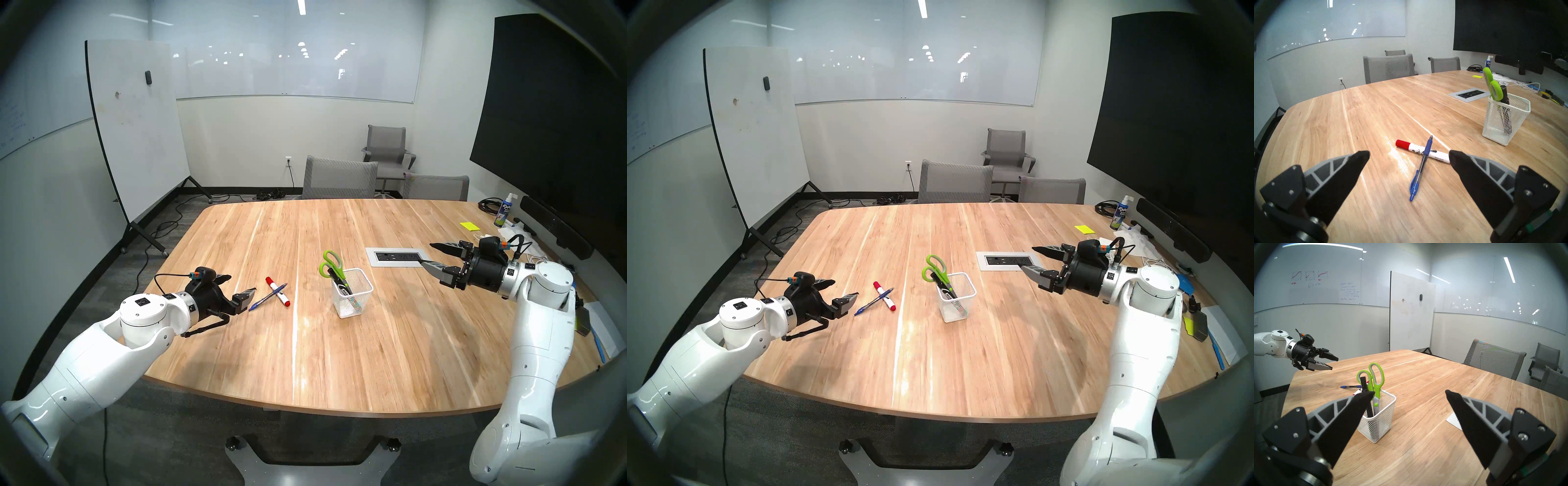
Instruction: Place the pen, the marker, and the scissors into the pen holder
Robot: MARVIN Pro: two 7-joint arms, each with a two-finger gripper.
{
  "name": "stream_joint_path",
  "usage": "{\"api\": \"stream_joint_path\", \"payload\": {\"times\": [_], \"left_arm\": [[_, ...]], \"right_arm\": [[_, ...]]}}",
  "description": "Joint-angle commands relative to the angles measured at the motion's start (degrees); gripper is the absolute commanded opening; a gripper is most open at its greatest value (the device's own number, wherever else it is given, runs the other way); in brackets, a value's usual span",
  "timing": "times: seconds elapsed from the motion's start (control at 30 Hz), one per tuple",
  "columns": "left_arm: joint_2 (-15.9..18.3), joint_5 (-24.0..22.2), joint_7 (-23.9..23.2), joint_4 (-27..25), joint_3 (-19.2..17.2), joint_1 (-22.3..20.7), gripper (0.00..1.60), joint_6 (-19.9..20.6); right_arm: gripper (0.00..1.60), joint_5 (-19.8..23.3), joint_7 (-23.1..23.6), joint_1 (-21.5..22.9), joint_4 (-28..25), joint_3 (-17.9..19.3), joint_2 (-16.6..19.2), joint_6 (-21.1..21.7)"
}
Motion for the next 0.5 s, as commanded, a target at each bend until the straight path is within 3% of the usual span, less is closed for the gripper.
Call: {"api": "stream_joint_path", "payload": {"times": [0.0, 0.47], "left_arm": [[-0.49, 0.57, -0.52, 1.17, 0.05, -3.89, 1.60, 1.44], [-3.87, 2.26, -3.67, 6.93, 3.10, -9.05, 1.60, 4.02]], "right_arm": [[1.60, 0.36, -0.08, 0.88, -1.01, -0.15, 0.08, 0.01], [1.60, 0.34, -0.08, 0.89, -1.01, -0.14, 0.07, 0.01]]}}
